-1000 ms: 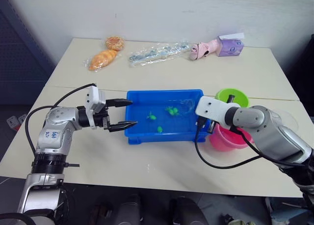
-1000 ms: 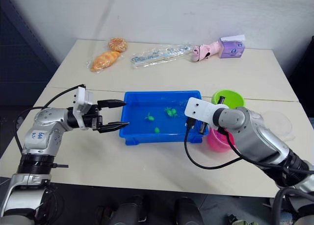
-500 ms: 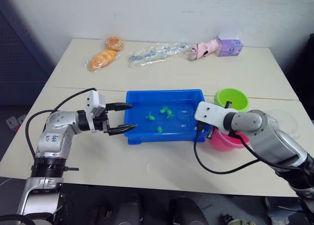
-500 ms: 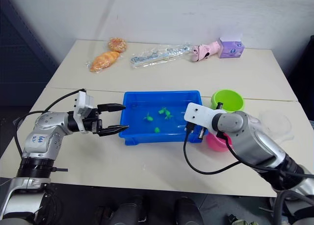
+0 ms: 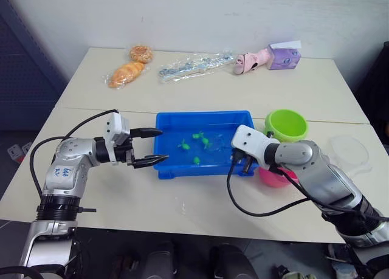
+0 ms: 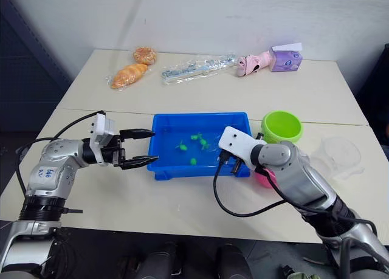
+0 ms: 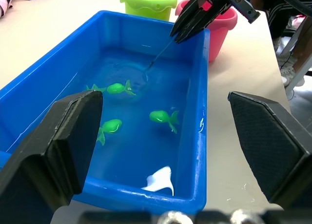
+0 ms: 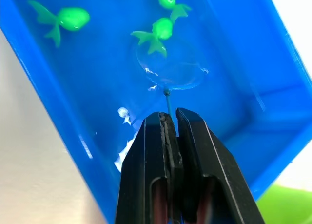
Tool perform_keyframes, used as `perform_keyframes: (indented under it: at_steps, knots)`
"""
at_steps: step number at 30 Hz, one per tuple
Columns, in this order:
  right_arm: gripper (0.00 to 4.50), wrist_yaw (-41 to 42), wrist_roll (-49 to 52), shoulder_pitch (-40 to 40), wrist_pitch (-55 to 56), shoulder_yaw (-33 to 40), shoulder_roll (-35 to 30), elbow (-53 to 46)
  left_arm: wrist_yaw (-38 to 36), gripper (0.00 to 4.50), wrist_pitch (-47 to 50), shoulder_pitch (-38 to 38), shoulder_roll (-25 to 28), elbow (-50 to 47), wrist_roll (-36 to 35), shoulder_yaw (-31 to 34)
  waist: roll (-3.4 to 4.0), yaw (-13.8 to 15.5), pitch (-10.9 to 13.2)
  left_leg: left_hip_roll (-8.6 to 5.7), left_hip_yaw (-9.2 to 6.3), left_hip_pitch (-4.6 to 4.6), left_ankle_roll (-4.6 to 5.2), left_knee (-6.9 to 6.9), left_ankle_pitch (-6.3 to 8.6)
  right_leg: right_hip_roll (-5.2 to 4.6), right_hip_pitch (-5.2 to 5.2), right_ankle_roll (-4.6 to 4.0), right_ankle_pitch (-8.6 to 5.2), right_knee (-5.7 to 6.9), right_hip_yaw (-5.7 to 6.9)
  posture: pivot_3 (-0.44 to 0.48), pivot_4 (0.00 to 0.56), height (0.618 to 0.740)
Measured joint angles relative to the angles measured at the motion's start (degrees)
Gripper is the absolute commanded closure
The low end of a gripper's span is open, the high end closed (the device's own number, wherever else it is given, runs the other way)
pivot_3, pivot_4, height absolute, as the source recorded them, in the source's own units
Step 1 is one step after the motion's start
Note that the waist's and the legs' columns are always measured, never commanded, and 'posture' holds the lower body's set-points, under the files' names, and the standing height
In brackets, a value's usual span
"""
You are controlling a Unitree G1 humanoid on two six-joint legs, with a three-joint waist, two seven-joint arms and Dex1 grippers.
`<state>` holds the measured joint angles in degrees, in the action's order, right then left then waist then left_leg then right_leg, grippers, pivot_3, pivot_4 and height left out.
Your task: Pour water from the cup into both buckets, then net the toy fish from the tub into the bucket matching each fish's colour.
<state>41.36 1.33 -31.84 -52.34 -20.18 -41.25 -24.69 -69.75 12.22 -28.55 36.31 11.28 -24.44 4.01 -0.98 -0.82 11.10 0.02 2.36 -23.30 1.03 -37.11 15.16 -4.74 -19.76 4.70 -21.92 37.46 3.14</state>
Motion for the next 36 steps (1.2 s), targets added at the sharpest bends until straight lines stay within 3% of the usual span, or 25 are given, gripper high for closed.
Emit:
perform_keyframes:
  at_steps: [11, 22, 36]
  knots:
    - [4.5, 1.14, 8.16, 4.03, -2.98, 7.19, 1.48, -4.74, -0.37, 0.06, -0.53, 0.01, 0.14, 0.76, 0.0, 0.0, 0.0, -0.14, 0.0, 0.0, 0.0, 0.0, 0.01, 0.01, 0.01, 0.0, -0.01, 0.0, 0.0, 0.0, -0.01, 0.0, 0.15, 0.74]
    - [4.5, 0.73, 11.8, 10.08, 3.85, 14.36, 1.51, -9.52, -1.02, 0.06, -1.52, -0.85, 0.16, 1.58, 0.04, -0.05, 0.0, -0.25, 0.0, 0.0, 0.0, 0.01, 0.03, 0.03, 0.02, 0.0, 0.02, 0.0, 0.0, -0.02, 0.0, 0.0, 0.15, 0.74]
    - [4.5, 3.2, 20.6, 32.93, 14.84, 44.5, -0.74, -20.35, -4.22, 0.06, -2.77, -5.84, -2.86, 3.25, -0.27, -0.89, 0.0, 0.77, 0.0, -0.03, 0.0, 0.03, 0.05, 0.03, 0.03, 0.04, 0.13, 0.0, 0.0, -0.05, 0.0, 0.0, 0.15, 0.74]
